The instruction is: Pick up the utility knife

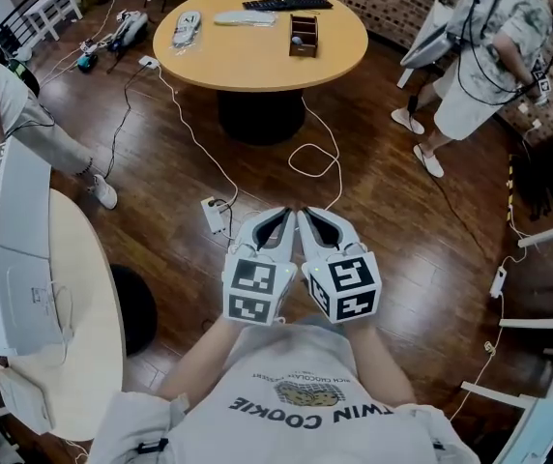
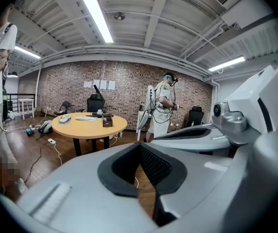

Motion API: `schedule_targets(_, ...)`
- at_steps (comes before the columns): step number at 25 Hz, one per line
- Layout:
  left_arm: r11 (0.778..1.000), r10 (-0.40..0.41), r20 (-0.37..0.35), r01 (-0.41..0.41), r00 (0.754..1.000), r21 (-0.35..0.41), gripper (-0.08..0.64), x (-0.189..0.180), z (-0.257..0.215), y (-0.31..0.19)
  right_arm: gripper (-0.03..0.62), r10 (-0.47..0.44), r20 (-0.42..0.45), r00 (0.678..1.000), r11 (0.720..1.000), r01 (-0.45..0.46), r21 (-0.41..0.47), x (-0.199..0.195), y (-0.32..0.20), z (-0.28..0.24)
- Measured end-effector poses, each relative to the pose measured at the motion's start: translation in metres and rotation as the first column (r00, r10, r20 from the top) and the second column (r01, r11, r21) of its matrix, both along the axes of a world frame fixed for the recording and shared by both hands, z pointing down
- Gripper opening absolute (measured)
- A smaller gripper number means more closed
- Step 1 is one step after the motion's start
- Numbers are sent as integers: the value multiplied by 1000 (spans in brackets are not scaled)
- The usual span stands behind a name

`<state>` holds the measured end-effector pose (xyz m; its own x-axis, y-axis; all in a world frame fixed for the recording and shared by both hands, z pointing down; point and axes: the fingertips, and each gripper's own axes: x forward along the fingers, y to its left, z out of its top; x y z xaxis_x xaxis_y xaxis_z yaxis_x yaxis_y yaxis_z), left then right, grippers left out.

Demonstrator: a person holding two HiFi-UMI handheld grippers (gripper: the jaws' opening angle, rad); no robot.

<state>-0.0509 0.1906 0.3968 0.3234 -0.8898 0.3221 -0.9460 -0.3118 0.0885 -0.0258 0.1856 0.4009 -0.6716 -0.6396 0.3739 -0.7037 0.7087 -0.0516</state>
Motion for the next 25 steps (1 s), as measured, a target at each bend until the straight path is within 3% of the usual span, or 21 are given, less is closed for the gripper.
schedule_targets(14,1000,18,0,-18,1000,-12,6,-19,13,-41,3,9,0,1000,1000,-9,-12,-21,-36,12)
schedule_targets(25,999,29,25,-29,999,-24,6,-13,16,-118,3,9,4,1000,1000,-9,-28,-15,-115,17)
